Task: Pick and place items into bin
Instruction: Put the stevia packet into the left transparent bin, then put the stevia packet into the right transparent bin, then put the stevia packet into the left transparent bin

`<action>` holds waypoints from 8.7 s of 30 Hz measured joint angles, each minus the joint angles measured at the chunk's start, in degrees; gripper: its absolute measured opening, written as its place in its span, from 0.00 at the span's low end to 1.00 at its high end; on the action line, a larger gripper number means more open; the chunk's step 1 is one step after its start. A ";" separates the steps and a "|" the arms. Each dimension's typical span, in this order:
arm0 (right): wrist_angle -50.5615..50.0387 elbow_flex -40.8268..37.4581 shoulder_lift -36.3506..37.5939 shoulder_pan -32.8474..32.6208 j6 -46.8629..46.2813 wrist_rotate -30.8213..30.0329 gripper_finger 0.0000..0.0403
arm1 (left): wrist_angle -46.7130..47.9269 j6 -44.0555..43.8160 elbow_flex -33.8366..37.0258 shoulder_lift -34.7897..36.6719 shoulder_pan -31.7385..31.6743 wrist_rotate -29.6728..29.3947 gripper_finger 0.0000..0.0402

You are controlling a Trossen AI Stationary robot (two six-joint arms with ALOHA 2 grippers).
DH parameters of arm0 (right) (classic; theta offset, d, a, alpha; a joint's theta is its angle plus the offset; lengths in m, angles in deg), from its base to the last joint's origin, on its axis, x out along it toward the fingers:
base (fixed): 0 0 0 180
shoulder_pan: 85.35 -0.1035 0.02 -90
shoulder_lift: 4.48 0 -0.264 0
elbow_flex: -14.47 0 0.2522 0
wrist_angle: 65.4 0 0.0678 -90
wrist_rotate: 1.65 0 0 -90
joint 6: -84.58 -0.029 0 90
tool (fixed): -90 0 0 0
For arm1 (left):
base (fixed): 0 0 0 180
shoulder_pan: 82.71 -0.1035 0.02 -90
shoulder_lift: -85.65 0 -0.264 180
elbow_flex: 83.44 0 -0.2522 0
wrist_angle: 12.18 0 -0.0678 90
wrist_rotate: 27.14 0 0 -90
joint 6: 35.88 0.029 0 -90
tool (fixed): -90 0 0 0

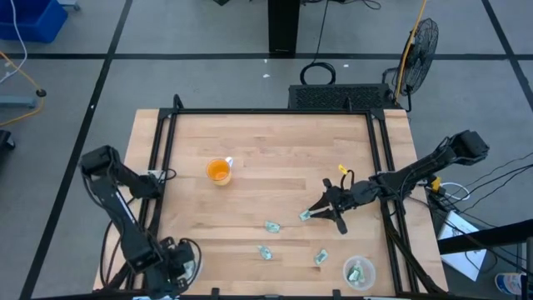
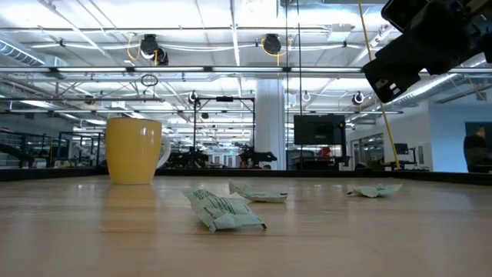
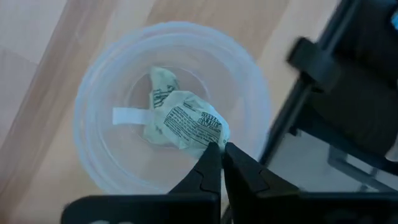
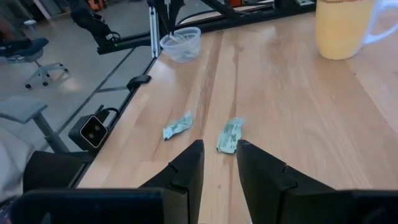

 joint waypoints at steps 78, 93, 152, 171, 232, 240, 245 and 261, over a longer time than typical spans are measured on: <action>-22.51 8.50 -18.61 -0.09 -3.28 -6.11 0.00 | 2.71 41.73 -0.02 8.42 -16.32 -23.13 0.29; -29.24 21.03 -12.20 -7.03 5.72 -9.46 0.00 | 2.42 42.62 -0.02 8.41 -16.32 -24.15 0.29; -48.81 20.22 -13.77 -32.94 -72.53 16.42 0.00 | -4.00 48.12 -0.02 8.41 -16.32 -27.75 0.29; -49.14 20.22 -13.75 -32.89 -71.13 16.42 0.16 | -6.74 56.62 -0.02 8.40 -16.32 -27.73 0.29; -29.59 20.17 -13.68 -14.68 -11.93 -17.00 0.16 | -29.76 78.22 0.15 -7.39 -38.03 -10.38 0.29; -28.63 20.09 -13.68 -11.02 -11.25 -16.98 0.16 | -34.51 71.91 0.13 -10.69 -38.03 -10.53 0.29; -26.88 20.09 -13.68 -8.65 -6.00 -16.98 0.16 | -36.72 69.82 0.13 -13.63 -38.03 -10.40 0.29; -23.56 20.09 -13.68 -5.49 0.23 -16.70 0.16 | -41.33 68.06 0.13 -20.69 -40.48 -11.11 0.29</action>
